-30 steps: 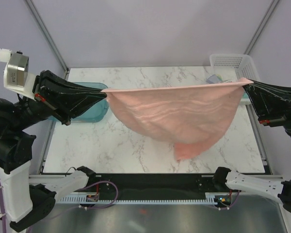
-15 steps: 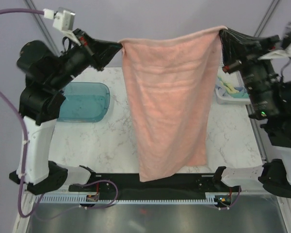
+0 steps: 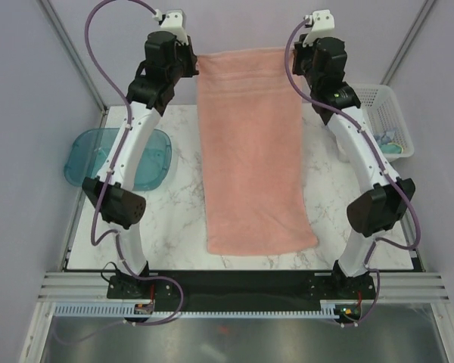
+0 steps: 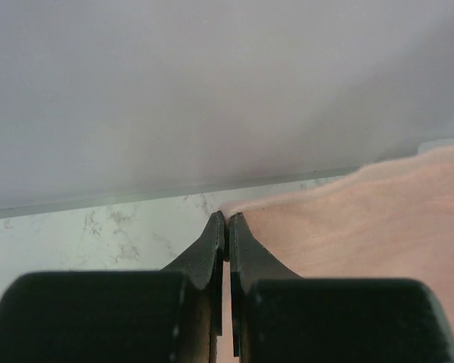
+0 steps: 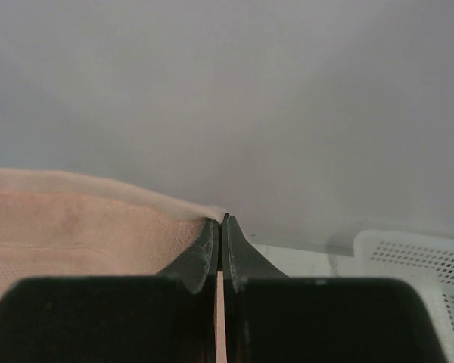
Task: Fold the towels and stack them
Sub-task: Flatten out the crumpled towel, then fold the towel
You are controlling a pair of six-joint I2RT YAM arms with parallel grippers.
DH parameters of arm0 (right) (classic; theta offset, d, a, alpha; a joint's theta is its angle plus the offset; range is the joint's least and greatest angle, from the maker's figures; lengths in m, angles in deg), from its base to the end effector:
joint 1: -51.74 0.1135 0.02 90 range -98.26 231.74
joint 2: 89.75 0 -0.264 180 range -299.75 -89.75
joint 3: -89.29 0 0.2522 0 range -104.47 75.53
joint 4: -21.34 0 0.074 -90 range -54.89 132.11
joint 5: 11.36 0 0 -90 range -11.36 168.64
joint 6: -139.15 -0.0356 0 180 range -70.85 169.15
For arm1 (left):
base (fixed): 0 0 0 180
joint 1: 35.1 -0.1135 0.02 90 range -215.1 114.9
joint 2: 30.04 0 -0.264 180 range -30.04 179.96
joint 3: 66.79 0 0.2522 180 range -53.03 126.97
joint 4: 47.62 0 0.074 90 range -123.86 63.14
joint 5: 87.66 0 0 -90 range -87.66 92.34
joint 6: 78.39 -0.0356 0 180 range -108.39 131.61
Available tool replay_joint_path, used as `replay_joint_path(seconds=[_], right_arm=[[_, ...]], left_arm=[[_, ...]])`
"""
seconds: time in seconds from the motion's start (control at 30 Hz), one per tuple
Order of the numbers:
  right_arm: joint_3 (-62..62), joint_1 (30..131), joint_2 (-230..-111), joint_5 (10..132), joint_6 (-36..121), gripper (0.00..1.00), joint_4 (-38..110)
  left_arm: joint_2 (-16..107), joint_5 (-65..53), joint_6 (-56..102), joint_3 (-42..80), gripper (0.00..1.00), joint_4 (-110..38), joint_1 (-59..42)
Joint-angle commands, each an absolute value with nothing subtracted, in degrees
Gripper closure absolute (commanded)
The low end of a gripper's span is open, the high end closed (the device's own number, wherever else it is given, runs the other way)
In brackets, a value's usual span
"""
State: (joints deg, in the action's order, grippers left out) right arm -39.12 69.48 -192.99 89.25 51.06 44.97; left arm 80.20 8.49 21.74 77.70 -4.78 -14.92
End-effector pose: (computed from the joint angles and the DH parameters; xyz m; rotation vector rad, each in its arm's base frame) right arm 0.3998 0.1210 0.4807 -0.1179 1.5404 0.0761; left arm 0.4030 -0.1441 0.4868 0.0718 1.7275 -0.2989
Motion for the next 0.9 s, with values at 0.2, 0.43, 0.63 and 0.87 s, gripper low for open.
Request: replay_joint_path(seconds=[0.2,0.43,0.63,0.87], right_arm=[[-45.23,60.71,-201.01,71.79,41.15,1.0,30.54],[-40.23,59.48,-204.18,64.24,40.36,1.0,25.18],[-32.14,59.39,-202.6,63.35,41.94,1.0,24.2],[-17.14,58.16,-194.26,63.79,42.91,1.0,24.29]], left_arm=[[87.46,5.33,15.22,80.56,0.98,-25.51,-16.12],[91.08,4.1,13.55,77.76,0.98,-26.3,-16.2],[88.8,0.68,11.7,68.44,0.98,-27.36,-16.2],[78.61,-4.08,13.99,51.58,0.98,-29.55,-15.76]])
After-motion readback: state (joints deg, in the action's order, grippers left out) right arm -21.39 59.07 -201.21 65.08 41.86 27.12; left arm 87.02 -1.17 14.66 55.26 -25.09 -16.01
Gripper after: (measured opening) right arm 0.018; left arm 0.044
